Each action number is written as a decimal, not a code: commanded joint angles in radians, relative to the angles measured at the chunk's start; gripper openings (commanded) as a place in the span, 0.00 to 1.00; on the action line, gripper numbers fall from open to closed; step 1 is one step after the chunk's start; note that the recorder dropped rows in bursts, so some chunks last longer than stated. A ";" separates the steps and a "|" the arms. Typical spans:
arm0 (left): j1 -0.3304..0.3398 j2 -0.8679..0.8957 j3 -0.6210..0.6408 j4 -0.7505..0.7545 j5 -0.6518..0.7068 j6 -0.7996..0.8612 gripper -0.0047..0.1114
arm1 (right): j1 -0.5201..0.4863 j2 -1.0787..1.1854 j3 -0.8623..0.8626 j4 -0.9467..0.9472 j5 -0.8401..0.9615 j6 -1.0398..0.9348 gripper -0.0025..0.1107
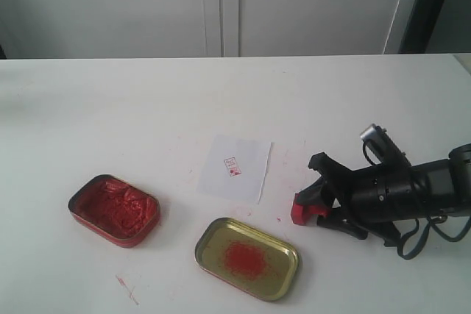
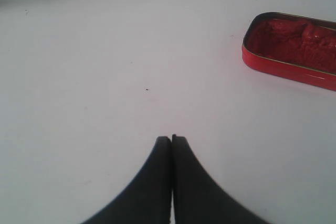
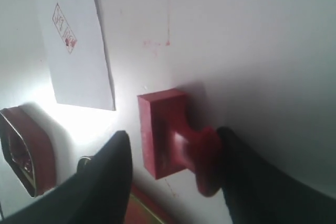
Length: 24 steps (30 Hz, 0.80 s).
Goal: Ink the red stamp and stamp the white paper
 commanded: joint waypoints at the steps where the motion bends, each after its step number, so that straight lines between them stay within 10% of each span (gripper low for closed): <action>1: 0.002 -0.005 0.010 0.000 0.007 0.000 0.04 | -0.001 -0.023 0.006 -0.082 -0.097 -0.011 0.45; 24: 0.002 -0.005 0.010 0.000 0.007 0.000 0.04 | -0.001 -0.141 0.006 -0.213 -0.169 -0.043 0.41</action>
